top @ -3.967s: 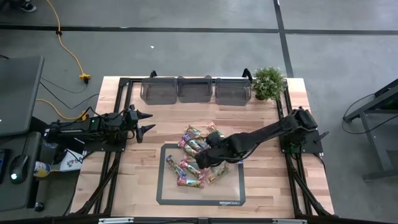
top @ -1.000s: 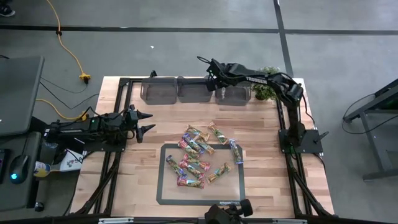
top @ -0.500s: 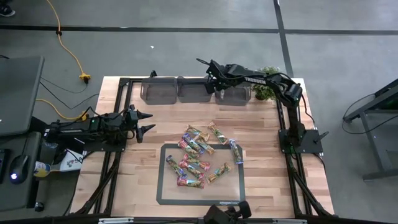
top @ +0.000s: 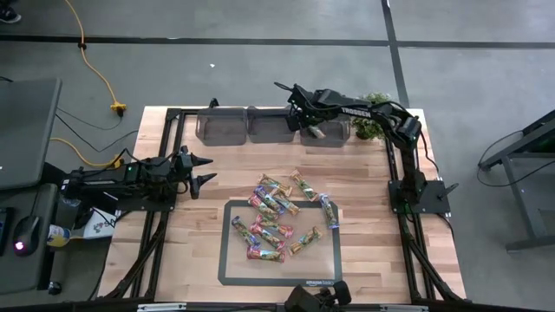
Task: Pick and place Granola Bars by type
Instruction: Put the yellow granola bar into the right black bin
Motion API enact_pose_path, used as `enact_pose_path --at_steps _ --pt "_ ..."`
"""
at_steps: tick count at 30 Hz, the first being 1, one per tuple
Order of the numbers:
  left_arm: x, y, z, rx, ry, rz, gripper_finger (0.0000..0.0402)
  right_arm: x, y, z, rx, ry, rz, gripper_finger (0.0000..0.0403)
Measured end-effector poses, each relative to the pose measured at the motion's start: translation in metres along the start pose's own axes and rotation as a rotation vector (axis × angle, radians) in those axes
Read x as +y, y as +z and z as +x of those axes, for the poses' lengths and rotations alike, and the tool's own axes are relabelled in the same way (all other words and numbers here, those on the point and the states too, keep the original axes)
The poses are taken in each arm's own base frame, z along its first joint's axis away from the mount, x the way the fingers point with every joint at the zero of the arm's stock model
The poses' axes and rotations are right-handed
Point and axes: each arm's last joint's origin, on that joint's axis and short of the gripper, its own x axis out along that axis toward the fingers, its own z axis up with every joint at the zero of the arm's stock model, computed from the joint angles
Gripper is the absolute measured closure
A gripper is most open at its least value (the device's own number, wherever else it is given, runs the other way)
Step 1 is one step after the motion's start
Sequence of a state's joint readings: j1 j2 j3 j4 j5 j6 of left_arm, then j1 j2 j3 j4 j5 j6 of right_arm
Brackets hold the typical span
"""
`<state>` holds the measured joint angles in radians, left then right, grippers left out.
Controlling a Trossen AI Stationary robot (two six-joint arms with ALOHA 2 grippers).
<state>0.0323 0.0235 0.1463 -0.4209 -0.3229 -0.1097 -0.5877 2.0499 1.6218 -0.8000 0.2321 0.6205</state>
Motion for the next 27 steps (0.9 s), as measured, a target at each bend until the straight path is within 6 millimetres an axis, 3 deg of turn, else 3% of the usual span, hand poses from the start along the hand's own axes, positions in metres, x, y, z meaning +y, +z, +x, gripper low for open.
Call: enact_pose_path --at_steps 6,12,20,27 --pt "0.000 0.000 0.000 0.000 0.000 0.000 0.0159 0.001 0.000 -0.006 -0.007 0.017 -0.016 0.0276" --pt "0.000 0.000 0.000 0.000 0.000 0.000 0.0159 -0.002 0.005 -0.035 -0.079 0.044 -0.033 0.0264" --pt "0.000 0.000 0.000 0.000 0.000 0.000 0.0159 -0.007 0.003 -0.108 -0.216 0.163 -0.060 0.0262" --pt "0.000 0.000 0.000 0.000 0.000 0.000 0.0159 0.001 -0.021 -0.170 -0.286 0.337 -0.130 0.0262"
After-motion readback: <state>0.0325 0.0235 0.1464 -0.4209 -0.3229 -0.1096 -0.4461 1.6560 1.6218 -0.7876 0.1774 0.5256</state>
